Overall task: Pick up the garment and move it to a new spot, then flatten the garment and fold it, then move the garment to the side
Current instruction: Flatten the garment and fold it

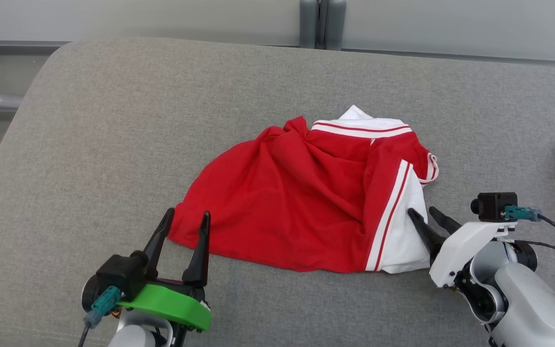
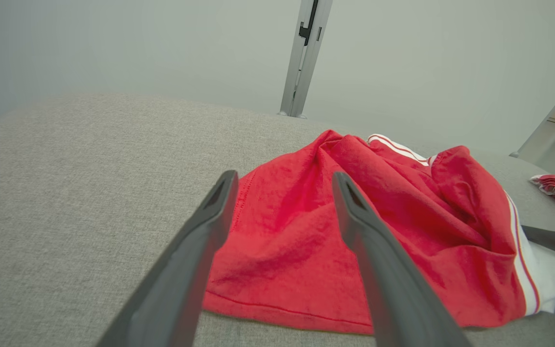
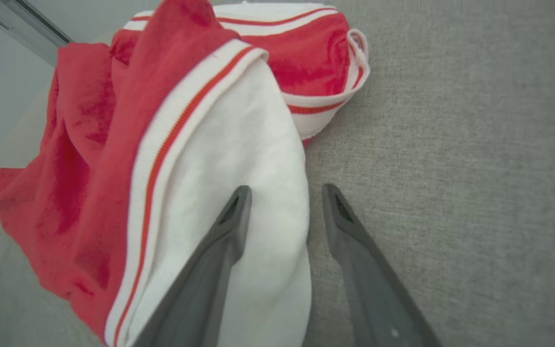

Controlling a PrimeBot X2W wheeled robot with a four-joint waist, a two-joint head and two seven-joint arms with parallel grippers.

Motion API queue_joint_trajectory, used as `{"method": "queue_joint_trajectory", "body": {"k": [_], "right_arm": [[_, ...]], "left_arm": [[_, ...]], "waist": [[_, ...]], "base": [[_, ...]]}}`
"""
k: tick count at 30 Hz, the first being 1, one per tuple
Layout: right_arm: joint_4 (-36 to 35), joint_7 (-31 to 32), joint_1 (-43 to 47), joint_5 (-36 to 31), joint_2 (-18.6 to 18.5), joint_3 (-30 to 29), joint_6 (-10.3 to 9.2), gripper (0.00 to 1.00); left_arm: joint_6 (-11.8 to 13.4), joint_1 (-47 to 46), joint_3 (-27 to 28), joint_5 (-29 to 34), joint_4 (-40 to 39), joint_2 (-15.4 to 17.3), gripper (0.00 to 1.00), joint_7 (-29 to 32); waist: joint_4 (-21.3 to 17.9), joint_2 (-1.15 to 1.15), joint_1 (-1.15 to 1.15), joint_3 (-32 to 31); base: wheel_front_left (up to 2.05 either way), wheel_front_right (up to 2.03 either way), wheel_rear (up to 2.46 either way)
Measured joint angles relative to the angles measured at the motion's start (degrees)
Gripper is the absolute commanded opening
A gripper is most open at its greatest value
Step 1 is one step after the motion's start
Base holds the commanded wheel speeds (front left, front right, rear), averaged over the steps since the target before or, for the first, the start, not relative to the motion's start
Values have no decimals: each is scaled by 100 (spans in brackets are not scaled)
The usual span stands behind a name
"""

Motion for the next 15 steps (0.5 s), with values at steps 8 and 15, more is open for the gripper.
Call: {"method": "queue_joint_trajectory", "body": {"k": [8,15], "right_arm": [[-360,-143,-51,-437,-152,-287,0,0],[-1037,180,382,-369,-118,-515,0,0]], "left_arm": [[-5,51,57,21,79,-4,100,-1],[-10,22,-11,21,98,-66,100,0]], "waist": [[-361,0,0,-77],[-831,0,0,-154]], "base": [[0,0,0],[0,0,0]]}}
